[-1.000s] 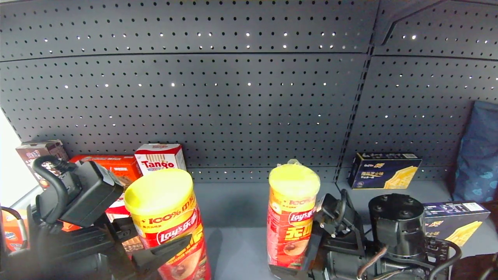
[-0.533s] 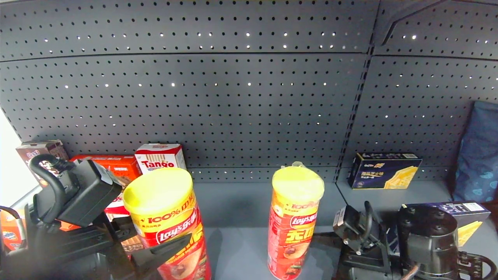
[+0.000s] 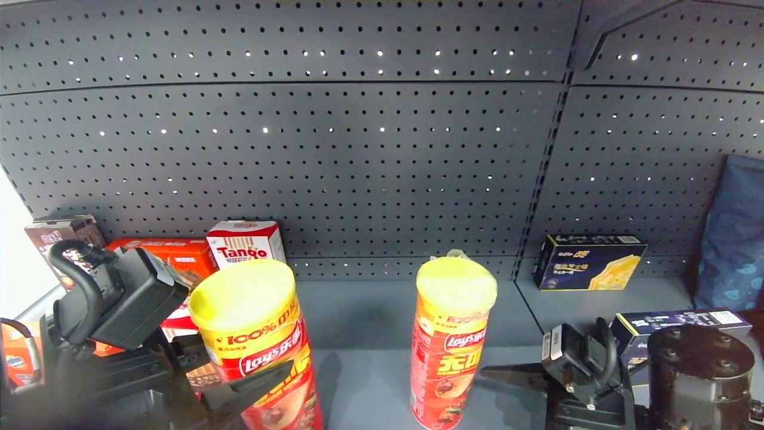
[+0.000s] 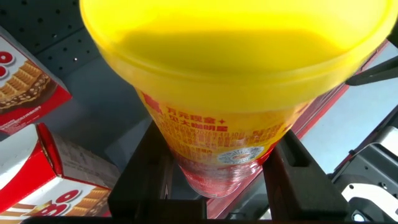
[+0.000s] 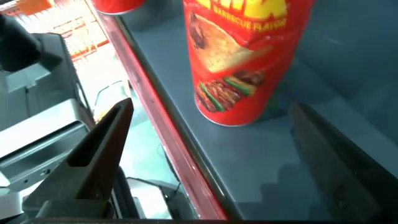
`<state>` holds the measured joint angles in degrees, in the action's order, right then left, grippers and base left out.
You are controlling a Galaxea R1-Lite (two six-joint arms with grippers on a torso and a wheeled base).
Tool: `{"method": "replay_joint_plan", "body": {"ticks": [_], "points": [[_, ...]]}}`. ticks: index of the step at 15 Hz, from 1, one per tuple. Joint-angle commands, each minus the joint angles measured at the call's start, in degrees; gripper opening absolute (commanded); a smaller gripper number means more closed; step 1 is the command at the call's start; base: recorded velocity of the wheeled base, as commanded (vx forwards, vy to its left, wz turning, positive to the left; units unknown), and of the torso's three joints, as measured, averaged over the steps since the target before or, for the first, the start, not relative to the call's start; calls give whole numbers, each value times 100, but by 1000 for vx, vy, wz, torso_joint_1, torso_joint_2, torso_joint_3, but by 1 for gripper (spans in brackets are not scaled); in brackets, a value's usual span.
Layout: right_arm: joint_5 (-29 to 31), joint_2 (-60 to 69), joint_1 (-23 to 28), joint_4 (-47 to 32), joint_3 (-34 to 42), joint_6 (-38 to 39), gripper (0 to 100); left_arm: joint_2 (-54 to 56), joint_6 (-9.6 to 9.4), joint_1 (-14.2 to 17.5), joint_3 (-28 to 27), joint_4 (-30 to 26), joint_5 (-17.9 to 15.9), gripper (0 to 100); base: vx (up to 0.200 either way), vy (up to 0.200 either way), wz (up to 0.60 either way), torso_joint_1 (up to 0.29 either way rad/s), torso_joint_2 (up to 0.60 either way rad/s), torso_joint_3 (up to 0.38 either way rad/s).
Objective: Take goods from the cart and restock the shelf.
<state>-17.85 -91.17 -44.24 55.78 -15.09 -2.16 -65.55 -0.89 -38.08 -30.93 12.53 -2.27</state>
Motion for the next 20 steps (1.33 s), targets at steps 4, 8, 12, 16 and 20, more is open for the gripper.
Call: {"method": "replay_joint_plan", "body": {"ticks": [4, 8, 12, 16, 20], "points": [[-43, -102, -32, 11, -82, -48, 100, 130, 10, 3, 131, -14, -2, 0, 0, 0, 0, 0, 0, 0], [1, 847, -41, -15, 305, -65, 100, 279, 10, 3, 377, -14, 7, 0, 0, 0, 0, 0, 0, 0], [906, 1559, 170, -463, 367, -57, 100, 315, 10, 11, 377, -14, 7, 0, 0, 0, 0, 0, 0, 0], [1460, 1444, 240, -999, 164, -57, 100, 315, 10, 11, 342, -5, 7, 0, 0, 0, 0, 0, 0, 0], [1618, 768, 240, -1175, -407, -48, 100, 315, 10, 11, 342, -5, 7, 0, 0, 0, 0, 0, 0, 0]]}}
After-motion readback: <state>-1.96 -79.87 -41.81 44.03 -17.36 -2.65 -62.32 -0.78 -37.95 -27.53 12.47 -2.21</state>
